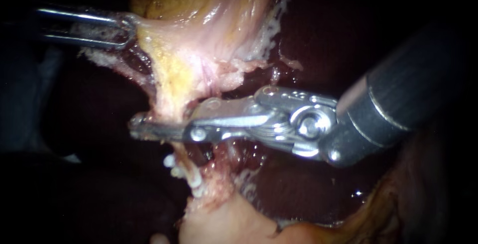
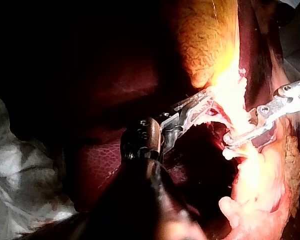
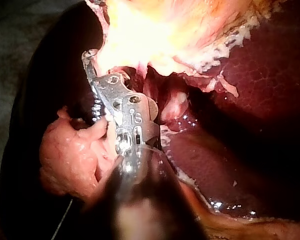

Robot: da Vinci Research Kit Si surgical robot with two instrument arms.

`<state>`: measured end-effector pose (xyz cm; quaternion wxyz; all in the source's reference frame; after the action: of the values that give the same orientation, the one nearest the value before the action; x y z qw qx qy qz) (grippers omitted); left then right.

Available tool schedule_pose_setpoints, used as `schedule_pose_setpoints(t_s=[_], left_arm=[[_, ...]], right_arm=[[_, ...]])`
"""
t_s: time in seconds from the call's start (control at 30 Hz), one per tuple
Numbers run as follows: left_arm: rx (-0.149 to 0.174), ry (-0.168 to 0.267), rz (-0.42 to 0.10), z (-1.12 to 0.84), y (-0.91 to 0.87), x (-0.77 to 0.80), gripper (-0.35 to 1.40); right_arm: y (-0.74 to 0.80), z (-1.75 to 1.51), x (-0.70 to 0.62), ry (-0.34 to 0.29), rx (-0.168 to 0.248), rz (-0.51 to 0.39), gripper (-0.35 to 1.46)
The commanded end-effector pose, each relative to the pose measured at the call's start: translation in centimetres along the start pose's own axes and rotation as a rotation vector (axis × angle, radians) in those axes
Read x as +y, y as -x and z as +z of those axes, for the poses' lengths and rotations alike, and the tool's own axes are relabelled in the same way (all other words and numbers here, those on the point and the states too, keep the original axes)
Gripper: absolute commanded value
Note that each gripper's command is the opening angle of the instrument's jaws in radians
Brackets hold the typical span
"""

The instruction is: Going back third clip left tube

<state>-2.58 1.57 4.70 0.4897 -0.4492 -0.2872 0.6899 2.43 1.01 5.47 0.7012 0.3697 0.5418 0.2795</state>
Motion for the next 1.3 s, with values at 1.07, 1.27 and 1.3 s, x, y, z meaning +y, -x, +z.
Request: schedule_pose_setpoints(t_s=[1.07,1.27,1.3], left_arm=[[0.001,-0.001,0.002,0.00,0.03,0.00,-0.35],[0.001,-0.001,0.002,0.00,0.03,0.00,-0.35],[0.001,-0.001,0.002,0.00,0.03,0.00,-0.35]], right_arm=[[0.51,-0.50,0.53,0.065,0.011,-0.303,0.50],[0.67,-1.05,0.37,0.067,-0.001,-0.458,0.50],[0.69,-1.17,0.36,0.070,-0.003,-0.479,0.50]])
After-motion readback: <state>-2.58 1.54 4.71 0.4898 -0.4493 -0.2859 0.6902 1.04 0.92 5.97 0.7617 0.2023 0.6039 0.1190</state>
